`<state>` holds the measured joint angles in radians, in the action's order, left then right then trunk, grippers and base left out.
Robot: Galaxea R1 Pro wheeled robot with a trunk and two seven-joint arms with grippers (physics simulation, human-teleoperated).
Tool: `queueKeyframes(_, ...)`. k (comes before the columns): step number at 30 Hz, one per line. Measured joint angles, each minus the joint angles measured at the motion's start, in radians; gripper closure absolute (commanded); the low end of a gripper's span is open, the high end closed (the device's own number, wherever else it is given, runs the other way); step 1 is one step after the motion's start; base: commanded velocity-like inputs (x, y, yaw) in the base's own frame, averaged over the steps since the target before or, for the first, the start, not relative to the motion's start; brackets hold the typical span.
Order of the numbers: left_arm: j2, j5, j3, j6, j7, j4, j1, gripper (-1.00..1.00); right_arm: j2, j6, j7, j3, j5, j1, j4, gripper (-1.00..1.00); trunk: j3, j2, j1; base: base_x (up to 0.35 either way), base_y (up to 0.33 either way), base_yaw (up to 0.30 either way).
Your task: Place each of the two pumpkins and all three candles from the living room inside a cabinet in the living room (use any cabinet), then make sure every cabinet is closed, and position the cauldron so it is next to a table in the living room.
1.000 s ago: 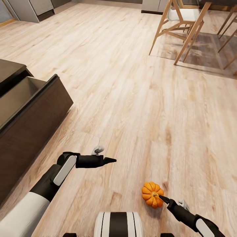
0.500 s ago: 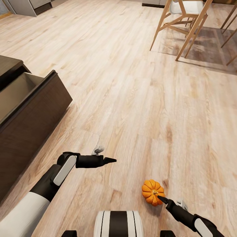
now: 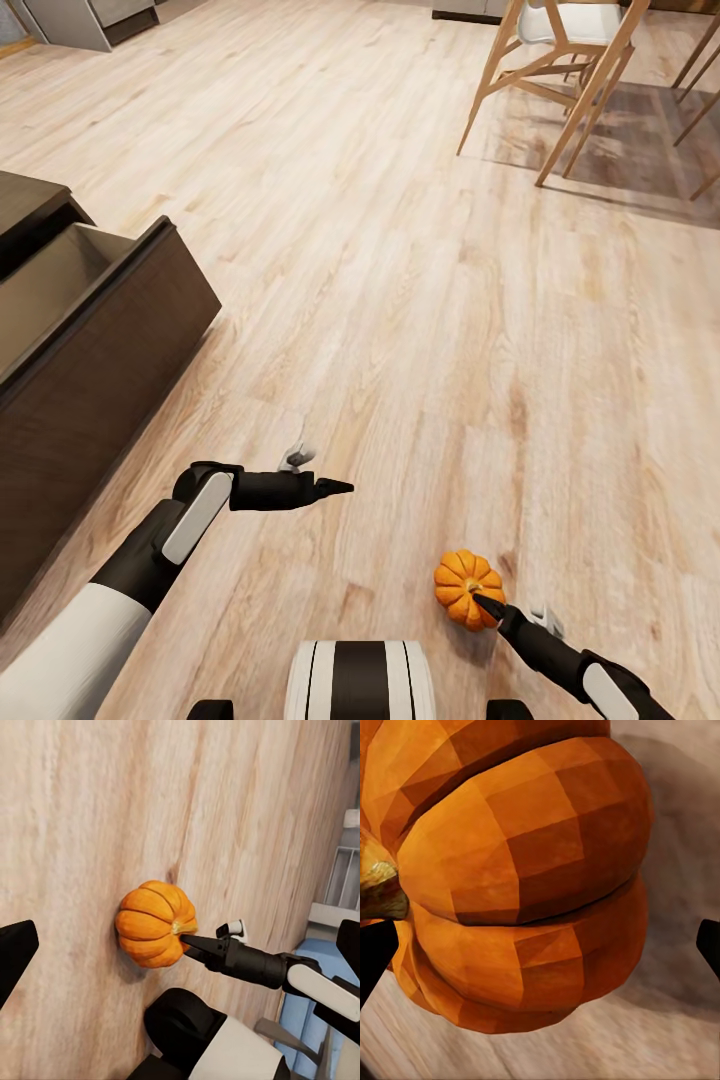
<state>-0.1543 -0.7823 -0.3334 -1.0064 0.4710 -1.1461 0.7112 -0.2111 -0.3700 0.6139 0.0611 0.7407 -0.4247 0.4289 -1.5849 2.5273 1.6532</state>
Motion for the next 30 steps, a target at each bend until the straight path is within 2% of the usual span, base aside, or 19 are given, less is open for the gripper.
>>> queueKeyframes(5,0.0,0.0,0.0,0.0,0.0,-0.001,0.0,-1.0,0.001,0.003,0.001,0.0,0.001,0.0,0.003,-1.0,0.0,0.0,0.0,0.076,0.004,0.0)
queueKeyframes(9,0.0,0.0,0.0,0.001,0.0,-0.001,0.0,-1.0,0.004,-0.004,0.011,-0.004,0.018,0.0,0.008,-1.0,0.0,0.0,0.0,0.118,0.001,0.0)
queueKeyframes(19,0.001,0.0,-0.001,0.001,0.0,-0.001,0.0,-1.0,0.012,-0.002,0.005,-0.002,0.016,-0.001,0.01,-1.0,0.0,0.0,0.0,0.022,0.0,0.0)
queueKeyframes(30,0.0,0.001,-0.001,0.001,0.0,-0.002,0.0,-1.0,0.016,0.02,0.014,-0.021,0.02,-0.008,0.012,-1.0,0.0,0.0,0.0,0.009,0.0,0.0)
